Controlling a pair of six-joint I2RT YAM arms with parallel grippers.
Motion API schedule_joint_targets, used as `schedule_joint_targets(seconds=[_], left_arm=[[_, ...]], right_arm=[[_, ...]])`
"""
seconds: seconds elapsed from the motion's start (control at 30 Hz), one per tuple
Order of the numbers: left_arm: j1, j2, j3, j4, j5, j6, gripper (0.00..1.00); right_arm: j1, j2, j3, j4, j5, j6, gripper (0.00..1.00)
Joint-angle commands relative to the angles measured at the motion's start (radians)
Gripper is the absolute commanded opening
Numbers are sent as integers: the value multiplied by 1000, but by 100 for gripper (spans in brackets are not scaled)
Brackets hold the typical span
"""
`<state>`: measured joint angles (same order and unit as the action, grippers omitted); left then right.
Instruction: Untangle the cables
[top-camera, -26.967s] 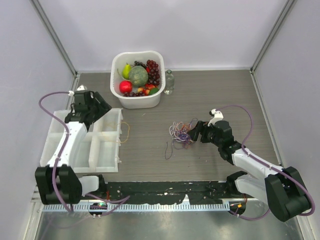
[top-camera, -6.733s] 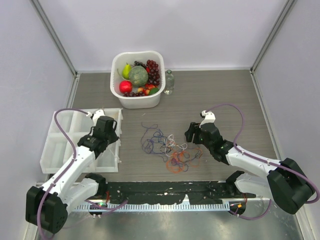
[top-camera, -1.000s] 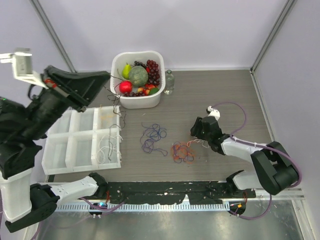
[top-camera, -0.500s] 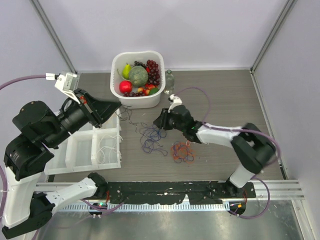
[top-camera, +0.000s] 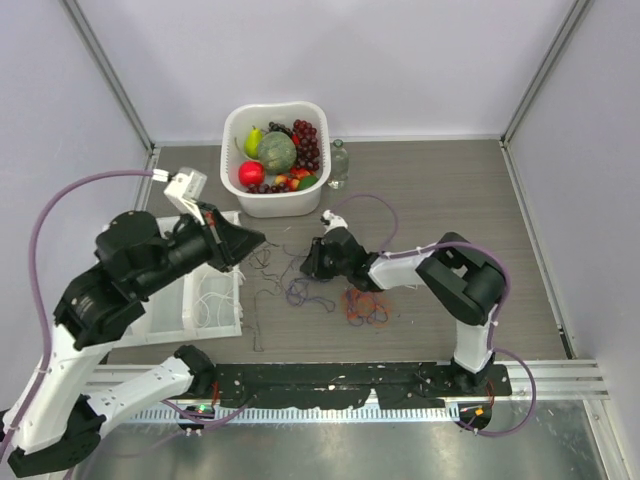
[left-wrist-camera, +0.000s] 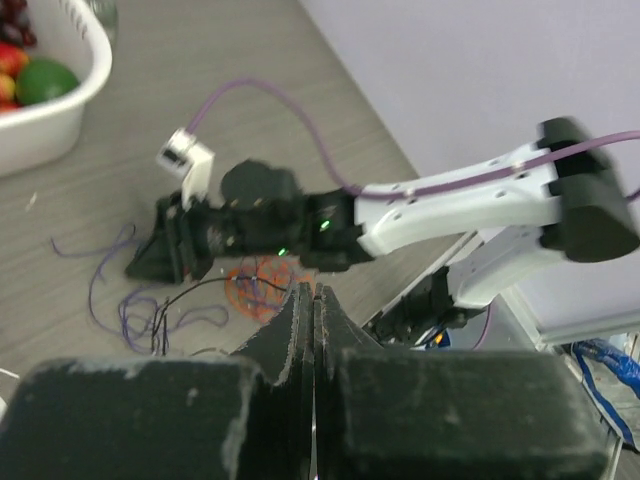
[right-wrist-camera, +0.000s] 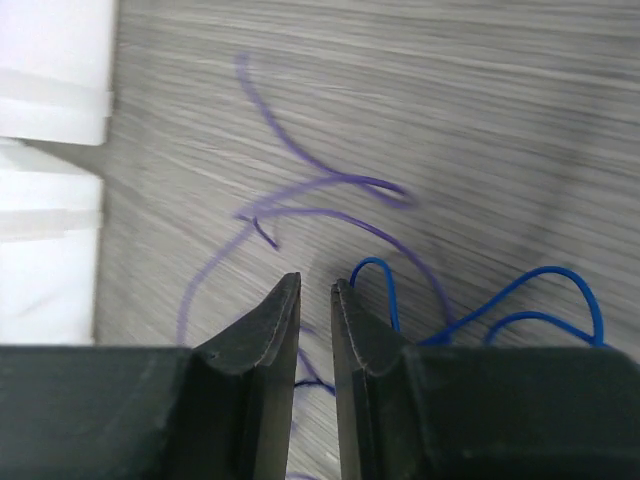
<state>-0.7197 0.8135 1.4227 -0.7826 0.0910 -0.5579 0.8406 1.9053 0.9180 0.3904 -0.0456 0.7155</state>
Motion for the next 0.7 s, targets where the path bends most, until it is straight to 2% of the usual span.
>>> schedule_joint_targets(seconds=[0.0, 0.17, 0.27, 0.37, 0.43, 0.5, 0.57, 0.6, 0.67], left_arm=[[0, 4, -77, 121, 33, -28, 0], [0, 55, -120, 134, -10, -13, 0], [0, 72, -119, 102, -51, 1, 0], [0, 61, -117, 75, -62, 6, 0], [0, 38, -128, 72, -79, 1, 0], [0, 20, -154, 77, -83, -13, 0], [0, 4, -182, 83, -120, -33, 0], [0, -5, -195, 85, -141, -42, 0], [-1, -33, -226, 85, -192, -63, 0]], right_arm=[[-90, -127, -132, -125, 164, -56, 25], [-250, -302, -280, -186, 210, -112, 25], [-281, -389, -280, -258, 242, -198, 27], [-209, -491, -237, -320, 184, -240, 36], [-108, -535, -176, -384, 260, -266, 50], [-14, -560, -114, -429, 317, -272, 57], [26, -552, -123, -356, 230, -230, 59], [28, -523, -131, -273, 140, -200, 59], [32, -459, -166, -143, 5, -131, 49]])
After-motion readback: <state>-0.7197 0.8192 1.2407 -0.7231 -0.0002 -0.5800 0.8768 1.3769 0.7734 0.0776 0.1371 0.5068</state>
